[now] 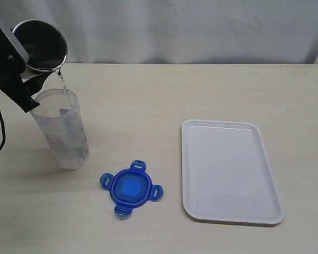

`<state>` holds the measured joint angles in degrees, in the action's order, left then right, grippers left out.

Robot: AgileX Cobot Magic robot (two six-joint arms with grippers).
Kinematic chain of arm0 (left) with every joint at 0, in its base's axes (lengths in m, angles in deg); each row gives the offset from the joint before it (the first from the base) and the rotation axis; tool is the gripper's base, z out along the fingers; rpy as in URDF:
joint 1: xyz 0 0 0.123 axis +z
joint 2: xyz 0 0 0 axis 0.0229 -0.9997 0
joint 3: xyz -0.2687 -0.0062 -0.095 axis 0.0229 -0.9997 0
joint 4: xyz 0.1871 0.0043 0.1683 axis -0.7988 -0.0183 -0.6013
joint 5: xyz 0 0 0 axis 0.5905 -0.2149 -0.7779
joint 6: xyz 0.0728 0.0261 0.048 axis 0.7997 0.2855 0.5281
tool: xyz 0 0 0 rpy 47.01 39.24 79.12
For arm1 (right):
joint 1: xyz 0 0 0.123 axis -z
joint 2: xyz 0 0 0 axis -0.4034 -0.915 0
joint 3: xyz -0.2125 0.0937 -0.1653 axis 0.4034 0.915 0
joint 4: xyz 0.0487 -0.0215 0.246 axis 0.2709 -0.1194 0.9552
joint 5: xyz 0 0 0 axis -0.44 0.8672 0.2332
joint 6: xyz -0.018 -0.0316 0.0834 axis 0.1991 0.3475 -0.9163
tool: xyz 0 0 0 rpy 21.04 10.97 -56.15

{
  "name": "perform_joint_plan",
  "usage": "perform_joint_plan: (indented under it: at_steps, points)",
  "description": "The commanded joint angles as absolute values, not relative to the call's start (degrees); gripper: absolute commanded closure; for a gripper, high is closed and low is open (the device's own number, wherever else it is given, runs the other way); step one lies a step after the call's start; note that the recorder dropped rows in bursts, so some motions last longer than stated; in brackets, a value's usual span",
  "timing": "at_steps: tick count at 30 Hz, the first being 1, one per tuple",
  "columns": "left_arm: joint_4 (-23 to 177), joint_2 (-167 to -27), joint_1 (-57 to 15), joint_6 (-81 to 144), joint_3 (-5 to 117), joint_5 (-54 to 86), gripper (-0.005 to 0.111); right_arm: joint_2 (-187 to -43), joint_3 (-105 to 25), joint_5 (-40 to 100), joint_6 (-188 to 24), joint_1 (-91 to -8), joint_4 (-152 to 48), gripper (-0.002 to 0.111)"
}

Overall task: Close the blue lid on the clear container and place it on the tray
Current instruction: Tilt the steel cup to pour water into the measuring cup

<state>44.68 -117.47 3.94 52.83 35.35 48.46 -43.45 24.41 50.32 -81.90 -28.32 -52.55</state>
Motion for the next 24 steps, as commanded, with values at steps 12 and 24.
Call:
perform_joint_plan:
  at_steps: [12,24]
  points:
    - [45.93,-116.45,4.14,53.23,36.12,52.93,0.107,-43.23,24.55,50.15,-81.89,-27.94,-52.65,0.104]
    - [45.82,-116.45,4.14,53.61,36.12,51.67,0.107,-43.23,24.55,50.15,-81.89,-27.94,-52.65,0.104]
